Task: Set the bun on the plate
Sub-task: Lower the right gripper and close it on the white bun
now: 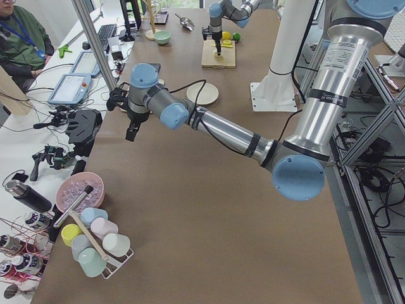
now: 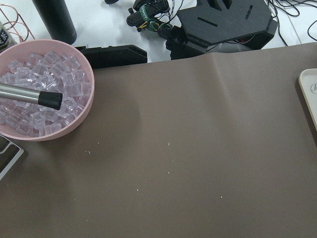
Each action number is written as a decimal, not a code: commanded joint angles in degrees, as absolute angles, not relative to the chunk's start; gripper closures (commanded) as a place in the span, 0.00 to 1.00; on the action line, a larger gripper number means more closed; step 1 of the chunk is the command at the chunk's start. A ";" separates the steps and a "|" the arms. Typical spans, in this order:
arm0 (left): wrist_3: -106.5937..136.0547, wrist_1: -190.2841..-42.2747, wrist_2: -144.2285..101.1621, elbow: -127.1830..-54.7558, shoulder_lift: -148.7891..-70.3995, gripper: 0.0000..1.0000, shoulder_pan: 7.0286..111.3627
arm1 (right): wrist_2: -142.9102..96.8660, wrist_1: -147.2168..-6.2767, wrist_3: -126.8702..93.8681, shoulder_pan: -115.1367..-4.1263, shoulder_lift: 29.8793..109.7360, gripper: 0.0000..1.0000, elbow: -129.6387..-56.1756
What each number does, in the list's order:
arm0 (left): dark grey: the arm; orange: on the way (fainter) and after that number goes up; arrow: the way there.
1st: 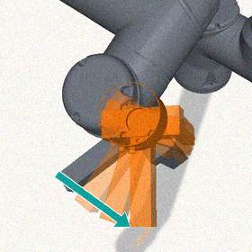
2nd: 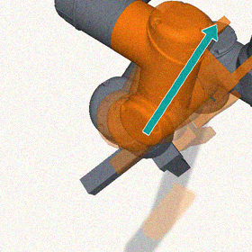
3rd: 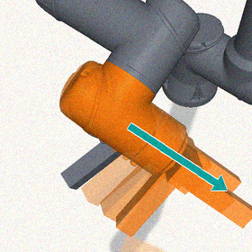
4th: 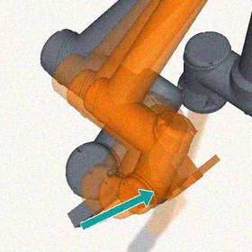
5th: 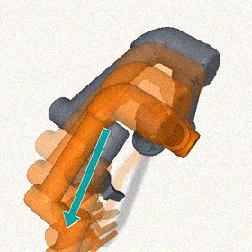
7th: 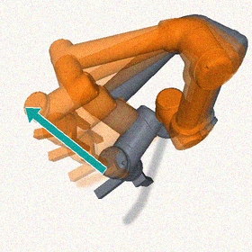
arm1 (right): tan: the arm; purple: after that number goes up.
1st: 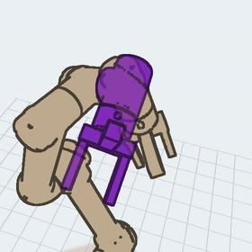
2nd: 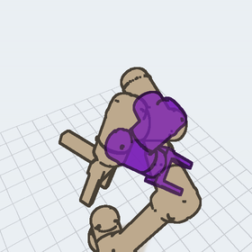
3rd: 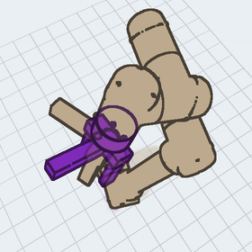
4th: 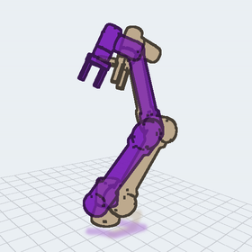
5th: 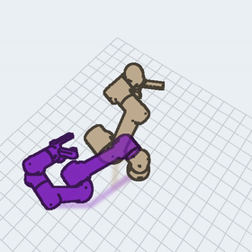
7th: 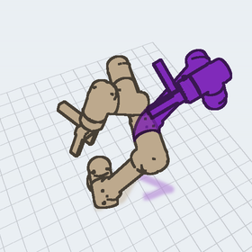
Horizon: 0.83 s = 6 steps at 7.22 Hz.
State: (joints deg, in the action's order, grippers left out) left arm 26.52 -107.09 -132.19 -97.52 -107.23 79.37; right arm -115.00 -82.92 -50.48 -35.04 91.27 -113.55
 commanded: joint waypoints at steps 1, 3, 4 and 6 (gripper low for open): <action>26.63 -107.14 -132.10 -98.00 -107.14 0.02 79.28 | -114.17 -82.88 -51.06 -34.37 90.97 0.84 -113.55; 26.54 -108.79 -132.10 -98.69 -104.96 0.02 78.93 | -113.73 -82.88 -51.06 -34.36 90.97 1.00 -113.99; 26.98 -112.11 -132.10 -98.35 -103.81 0.02 78.84 | -113.73 -82.88 -51.06 -34.63 90.71 1.00 -114.95; 27.07 -112.32 -132.27 -98.61 -103.80 0.02 78.14 | -114.34 -82.97 -50.54 -38.48 88.70 1.00 -118.99</action>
State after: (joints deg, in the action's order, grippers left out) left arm 26.95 -111.78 -132.18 -98.48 -104.03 78.70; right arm -114.03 -82.90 -50.71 -36.51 90.28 -116.70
